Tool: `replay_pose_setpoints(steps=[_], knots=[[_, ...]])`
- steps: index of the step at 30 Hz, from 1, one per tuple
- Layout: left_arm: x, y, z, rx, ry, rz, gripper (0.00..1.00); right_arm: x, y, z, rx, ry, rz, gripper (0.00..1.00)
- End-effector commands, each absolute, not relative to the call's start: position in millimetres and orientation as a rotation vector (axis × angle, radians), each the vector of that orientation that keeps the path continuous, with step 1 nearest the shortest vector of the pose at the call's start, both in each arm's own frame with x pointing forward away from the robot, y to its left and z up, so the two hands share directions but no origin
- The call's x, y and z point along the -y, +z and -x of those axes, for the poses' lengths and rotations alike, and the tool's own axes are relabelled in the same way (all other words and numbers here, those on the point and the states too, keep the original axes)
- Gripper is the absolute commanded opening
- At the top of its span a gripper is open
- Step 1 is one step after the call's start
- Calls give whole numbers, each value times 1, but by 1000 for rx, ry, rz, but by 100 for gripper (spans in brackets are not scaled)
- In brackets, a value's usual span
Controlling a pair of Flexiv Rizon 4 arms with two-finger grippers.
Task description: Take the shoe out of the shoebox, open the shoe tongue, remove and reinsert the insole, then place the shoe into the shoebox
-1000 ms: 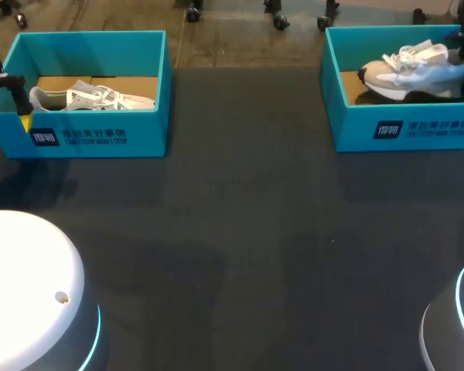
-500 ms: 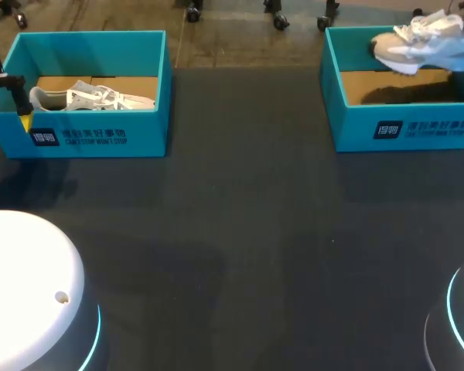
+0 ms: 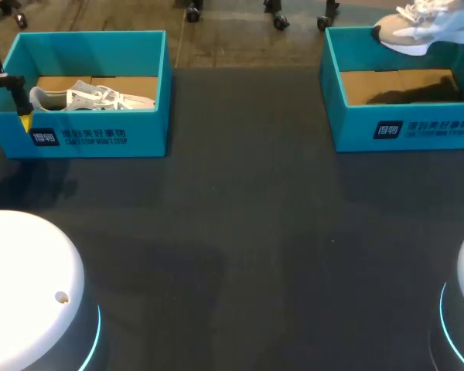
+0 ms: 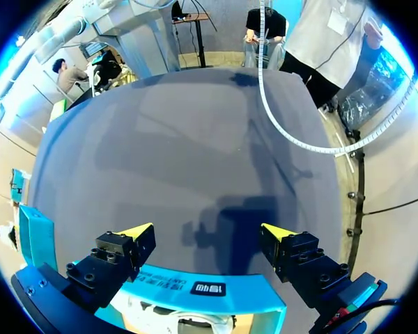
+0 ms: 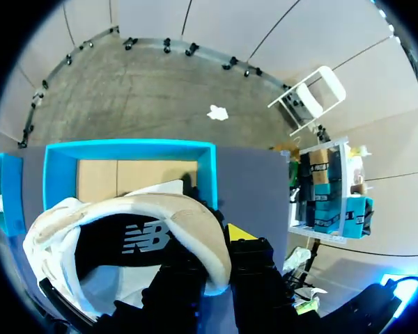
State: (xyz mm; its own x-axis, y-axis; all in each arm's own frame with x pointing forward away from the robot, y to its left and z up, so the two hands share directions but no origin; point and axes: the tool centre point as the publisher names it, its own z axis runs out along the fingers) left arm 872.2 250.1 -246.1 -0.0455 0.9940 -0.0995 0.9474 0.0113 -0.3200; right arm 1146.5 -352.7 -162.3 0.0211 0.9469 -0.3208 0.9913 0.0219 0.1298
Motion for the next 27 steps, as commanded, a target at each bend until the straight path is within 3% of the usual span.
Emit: replay_pose_setpoints(steps=[1,27], knots=[[-250,-246,-871,2120,448,2059,100,334,-131,-1132,-1993,-201,-1950,0],[-250,-246,-871,2120,448,2059,100,322,-124,-1126,-1968,-250,-1933,0]])
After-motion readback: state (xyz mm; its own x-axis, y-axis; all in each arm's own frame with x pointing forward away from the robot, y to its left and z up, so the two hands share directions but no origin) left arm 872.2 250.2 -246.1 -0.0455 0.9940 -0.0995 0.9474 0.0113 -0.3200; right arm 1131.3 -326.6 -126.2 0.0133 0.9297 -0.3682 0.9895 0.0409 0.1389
